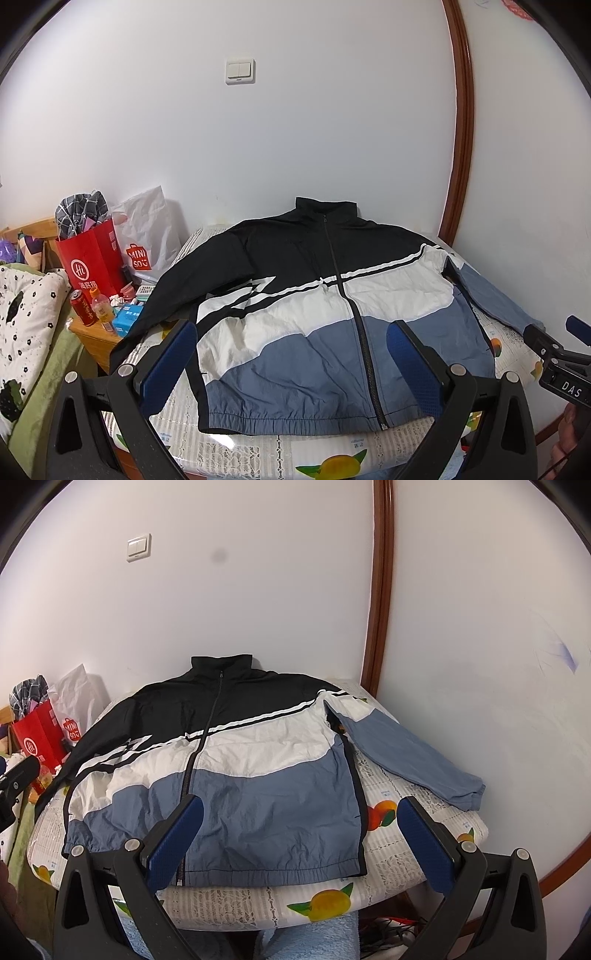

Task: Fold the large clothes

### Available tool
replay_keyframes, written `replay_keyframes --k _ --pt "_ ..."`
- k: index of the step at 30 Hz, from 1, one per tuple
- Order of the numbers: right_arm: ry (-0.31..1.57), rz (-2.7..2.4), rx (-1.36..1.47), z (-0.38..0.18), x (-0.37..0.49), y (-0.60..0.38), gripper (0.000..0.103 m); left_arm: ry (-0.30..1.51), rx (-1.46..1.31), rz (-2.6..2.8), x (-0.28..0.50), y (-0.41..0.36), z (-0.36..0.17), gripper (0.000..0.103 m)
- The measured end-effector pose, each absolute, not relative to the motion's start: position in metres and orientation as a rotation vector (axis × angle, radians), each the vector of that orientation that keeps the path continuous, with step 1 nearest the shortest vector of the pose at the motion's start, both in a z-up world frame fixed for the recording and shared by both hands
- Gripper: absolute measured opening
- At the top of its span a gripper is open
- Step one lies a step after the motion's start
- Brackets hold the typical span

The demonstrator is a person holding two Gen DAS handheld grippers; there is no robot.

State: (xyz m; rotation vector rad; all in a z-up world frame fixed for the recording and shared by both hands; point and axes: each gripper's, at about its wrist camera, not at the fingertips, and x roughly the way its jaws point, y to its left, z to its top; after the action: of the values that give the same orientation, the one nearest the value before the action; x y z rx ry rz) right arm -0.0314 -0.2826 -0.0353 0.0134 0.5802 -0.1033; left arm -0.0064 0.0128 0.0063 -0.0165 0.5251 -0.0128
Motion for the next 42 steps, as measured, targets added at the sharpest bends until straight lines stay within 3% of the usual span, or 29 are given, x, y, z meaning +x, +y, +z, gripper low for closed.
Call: replay_keyframes --k 16,30,42 --pt "0.584 -0.086 0.023 -0.037 -0.024 -0.279 0.103 0.519 0.002 -0.008 0.005 0.016 0.007 0.103" --pt "0.633 -0.132 -0.006 -0.051 0.024 -0.284 0.103 0.678 -0.006 -0.027 0.057 0.03 -0.03 0.103" --pt "0.756 -0.024 0.019 -0.091 0.104 -0.274 0.103 0.796 -0.084 0.087 0.116 0.087 -0.067 0.102"
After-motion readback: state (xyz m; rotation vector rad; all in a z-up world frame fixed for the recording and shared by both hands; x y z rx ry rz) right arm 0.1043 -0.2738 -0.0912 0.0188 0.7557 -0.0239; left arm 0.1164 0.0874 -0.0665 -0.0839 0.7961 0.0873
